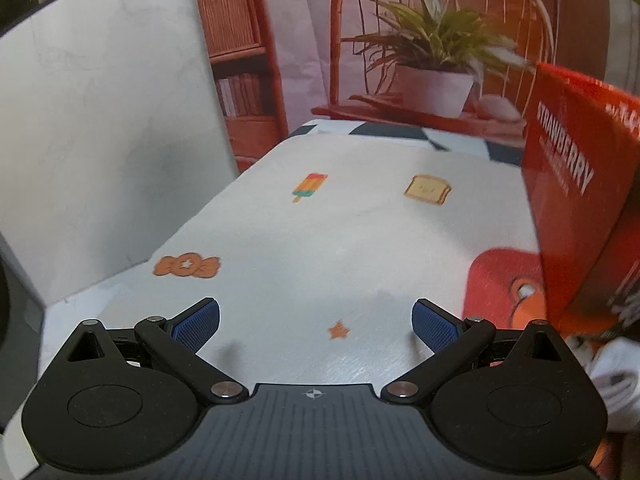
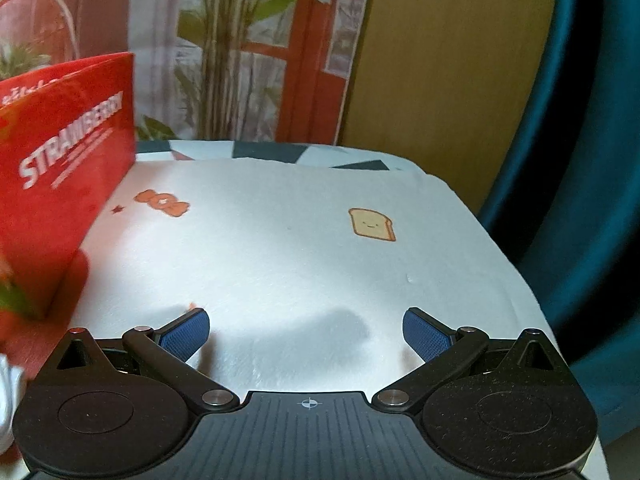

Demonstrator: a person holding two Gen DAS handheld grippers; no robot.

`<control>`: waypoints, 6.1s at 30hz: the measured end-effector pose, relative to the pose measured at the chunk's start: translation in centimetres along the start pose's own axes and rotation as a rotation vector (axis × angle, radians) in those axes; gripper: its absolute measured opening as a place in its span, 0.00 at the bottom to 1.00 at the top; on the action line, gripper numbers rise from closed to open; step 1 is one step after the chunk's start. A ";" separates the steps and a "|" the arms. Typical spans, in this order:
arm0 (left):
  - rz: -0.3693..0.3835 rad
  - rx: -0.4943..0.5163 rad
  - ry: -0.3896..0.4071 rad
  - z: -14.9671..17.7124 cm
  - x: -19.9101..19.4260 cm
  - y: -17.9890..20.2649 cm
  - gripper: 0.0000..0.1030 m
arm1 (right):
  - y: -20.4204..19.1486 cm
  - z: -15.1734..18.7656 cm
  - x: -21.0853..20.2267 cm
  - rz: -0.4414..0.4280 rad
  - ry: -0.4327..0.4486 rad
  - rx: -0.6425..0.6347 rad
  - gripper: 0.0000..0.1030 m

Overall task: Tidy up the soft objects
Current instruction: 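Move the left tool toward the pile of soft items beside the red box, then grasp the blue plastic-wrapped package with the left gripper and lift it, then carry the blue package with the left gripper and lower it into the red box, then move the left gripper back to the pile and grasp the grey knit towel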

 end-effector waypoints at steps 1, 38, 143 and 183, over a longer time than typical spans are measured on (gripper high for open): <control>0.000 -0.005 0.005 -0.1 -0.1 0.1 1.00 | 0.1 -0.1 0.0 -0.002 0.001 0.009 1.00; 0.442 0.205 -0.235 5.0 -13.8 10.9 0.51 | -16.6 -3.2 -13.5 -0.627 -0.060 -0.147 0.74; 0.589 0.185 -0.202 -7.5 -7.0 19.0 0.39 | -17.5 -17.5 -5.3 -0.407 0.062 -0.304 0.31; 0.550 0.044 -0.234 10.5 -13.6 4.1 0.54 | -14.9 7.0 -18.8 -0.465 -0.132 -0.102 0.61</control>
Point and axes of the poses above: each gripper's, at about its wrist camera, not at the fingertips, and x roughly the way its jaws point, y to its right, z to its underside, the point moved 6 cm from there along x, roughly the way its jaws point, and after that the axes turned 9 degrees about -x, right-handed, at the moved point
